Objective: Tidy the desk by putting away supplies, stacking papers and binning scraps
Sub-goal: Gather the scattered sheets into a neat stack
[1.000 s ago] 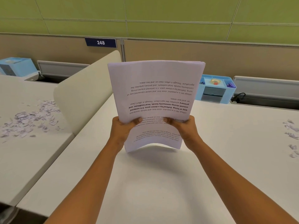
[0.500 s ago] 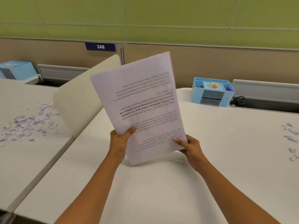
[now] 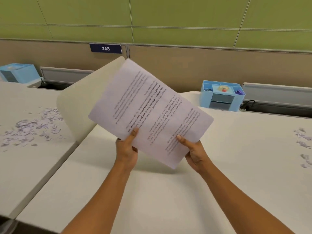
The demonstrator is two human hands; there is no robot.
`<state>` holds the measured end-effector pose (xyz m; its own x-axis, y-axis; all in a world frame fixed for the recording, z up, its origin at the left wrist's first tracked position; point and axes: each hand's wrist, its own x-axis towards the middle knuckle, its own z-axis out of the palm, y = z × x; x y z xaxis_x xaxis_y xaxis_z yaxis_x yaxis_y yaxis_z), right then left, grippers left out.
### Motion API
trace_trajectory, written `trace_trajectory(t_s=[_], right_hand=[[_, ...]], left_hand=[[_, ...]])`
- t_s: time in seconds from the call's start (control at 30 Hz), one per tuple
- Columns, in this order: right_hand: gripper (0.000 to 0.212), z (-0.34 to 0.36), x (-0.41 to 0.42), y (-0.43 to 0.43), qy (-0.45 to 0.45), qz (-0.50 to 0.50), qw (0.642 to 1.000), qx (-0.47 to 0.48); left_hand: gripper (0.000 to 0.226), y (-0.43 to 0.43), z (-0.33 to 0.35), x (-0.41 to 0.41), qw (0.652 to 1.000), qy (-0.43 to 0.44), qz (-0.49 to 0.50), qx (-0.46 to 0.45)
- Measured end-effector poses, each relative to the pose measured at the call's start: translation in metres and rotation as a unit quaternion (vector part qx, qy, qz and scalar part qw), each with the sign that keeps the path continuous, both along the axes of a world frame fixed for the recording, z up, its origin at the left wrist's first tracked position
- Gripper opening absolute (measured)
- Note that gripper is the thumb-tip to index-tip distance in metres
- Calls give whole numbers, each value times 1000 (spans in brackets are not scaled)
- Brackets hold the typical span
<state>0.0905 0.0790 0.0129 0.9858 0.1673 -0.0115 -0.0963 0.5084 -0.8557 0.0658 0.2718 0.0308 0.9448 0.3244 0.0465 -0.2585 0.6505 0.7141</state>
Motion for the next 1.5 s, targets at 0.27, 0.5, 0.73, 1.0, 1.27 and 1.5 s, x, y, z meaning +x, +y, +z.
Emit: trace_trajectory(t_s=[0.27,0.5,0.73,1.0,1.27,1.5], right_hand=[[72,30,15,-58,-77,28,985,-154],[33,47,21,-55,-119,32,953,-276],[30,44,20,-39,-107,-41,963,-246],[30,4,5,-33,-36,-78,973,-213],[35,13,8,-29,-61,-99,974,-194],[31,-22,-3,-30,-39,-93,971,-215]], left_hand=[[66,81,-3,0,985,32,-52,164],[57,82,14,3,928,31,-88,360],[34,66,19,4,940,33,7,340],[30,54,-13,-5,939,93,20,331],[26,45,-7,-2,936,87,48,338],[31,43,-31,-15,940,117,50,318]])
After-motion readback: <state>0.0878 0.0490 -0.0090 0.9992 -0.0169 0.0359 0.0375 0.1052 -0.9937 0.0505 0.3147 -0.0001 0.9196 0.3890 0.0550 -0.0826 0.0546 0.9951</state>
